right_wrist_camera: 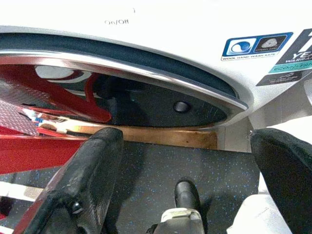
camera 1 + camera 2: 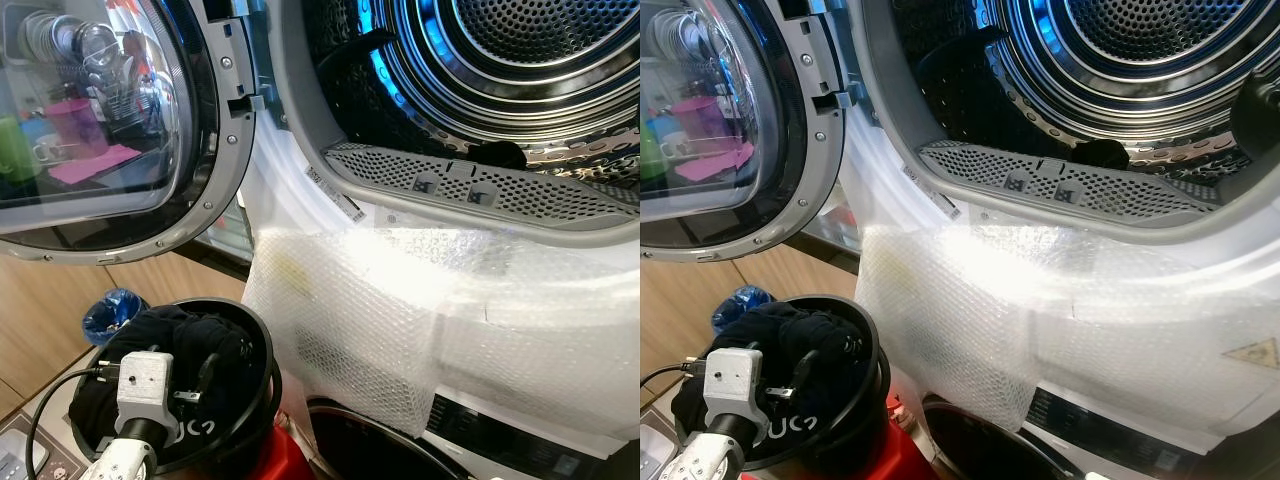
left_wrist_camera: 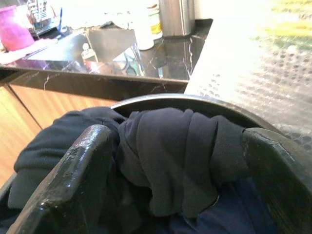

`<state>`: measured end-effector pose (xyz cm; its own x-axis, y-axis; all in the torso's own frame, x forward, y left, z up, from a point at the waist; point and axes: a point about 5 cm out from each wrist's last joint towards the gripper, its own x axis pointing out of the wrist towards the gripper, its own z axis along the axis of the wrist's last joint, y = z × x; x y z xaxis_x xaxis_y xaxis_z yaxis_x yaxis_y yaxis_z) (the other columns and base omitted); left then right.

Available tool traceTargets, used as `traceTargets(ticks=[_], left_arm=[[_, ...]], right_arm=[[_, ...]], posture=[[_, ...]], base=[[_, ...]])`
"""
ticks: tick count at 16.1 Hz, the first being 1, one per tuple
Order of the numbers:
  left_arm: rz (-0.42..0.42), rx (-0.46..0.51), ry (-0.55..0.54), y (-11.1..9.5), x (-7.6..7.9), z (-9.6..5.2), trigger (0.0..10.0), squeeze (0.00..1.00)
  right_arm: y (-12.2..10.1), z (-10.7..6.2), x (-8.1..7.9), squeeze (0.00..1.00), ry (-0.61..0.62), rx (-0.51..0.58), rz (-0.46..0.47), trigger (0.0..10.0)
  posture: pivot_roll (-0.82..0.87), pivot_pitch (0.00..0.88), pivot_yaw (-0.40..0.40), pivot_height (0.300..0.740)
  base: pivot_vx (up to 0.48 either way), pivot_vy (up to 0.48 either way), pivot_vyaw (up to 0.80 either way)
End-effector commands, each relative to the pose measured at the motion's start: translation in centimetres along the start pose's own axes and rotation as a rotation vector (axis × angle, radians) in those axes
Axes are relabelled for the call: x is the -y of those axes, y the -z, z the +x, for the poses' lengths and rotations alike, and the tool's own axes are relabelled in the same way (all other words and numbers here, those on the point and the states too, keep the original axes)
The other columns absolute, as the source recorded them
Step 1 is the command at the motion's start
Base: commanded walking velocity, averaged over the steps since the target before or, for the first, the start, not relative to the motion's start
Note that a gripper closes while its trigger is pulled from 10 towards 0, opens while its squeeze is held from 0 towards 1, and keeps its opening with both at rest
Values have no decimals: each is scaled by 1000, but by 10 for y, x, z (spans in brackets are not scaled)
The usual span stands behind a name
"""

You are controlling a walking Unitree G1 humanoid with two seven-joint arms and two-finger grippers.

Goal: Clothes washing

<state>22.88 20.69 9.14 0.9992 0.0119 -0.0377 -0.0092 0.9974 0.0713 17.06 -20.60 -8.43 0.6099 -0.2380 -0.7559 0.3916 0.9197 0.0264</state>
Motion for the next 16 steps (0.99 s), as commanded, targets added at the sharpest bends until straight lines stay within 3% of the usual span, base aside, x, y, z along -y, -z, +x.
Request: traceTargets(ticks=[1,16], left_arm=[[12,16,1,-3,-3,-1,10000,0],[-5,49,-43,-9,-4,5,10000,0]], right_arm=[[5,-1,-3,0,-18,-21,-21,10000],[-1,1,-10,0,-41,-9,-28,10000]], posture=[[108,0,85,740],[118,0,70,740]], base=[[0,0,0],[0,0,0]])
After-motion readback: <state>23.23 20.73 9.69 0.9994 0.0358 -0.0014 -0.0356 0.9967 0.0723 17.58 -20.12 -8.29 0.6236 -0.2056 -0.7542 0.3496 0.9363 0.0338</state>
